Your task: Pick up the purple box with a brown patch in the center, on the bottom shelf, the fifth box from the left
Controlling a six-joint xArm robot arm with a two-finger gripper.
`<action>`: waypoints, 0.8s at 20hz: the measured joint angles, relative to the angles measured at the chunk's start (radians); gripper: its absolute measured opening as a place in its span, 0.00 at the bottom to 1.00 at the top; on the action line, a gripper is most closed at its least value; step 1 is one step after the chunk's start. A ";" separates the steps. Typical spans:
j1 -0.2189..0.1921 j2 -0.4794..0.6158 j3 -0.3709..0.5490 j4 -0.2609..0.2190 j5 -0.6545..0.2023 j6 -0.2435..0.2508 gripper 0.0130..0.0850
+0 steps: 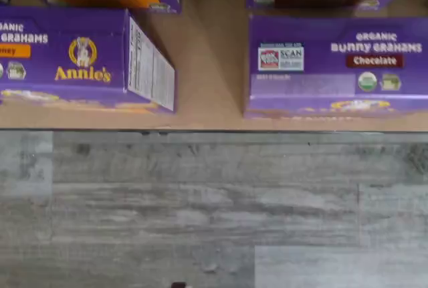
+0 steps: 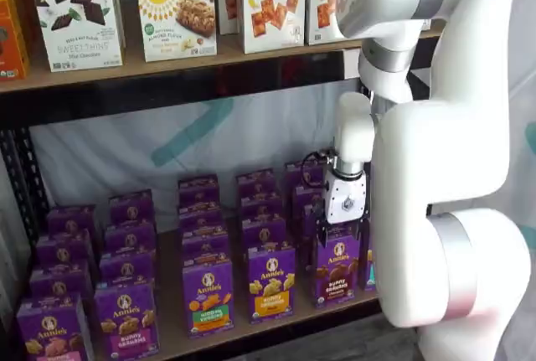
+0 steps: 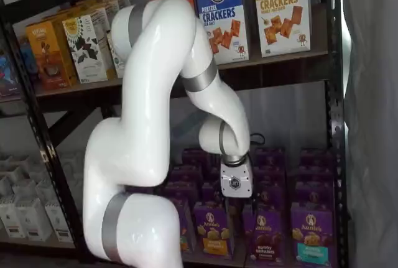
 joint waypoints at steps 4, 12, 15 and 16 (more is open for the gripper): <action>0.003 0.054 -0.060 -0.007 -0.004 0.009 1.00; 0.004 0.156 -0.186 -0.009 0.023 0.013 1.00; -0.003 0.194 -0.238 -0.013 0.037 0.010 1.00; -0.006 0.202 -0.250 -0.019 0.040 0.013 1.00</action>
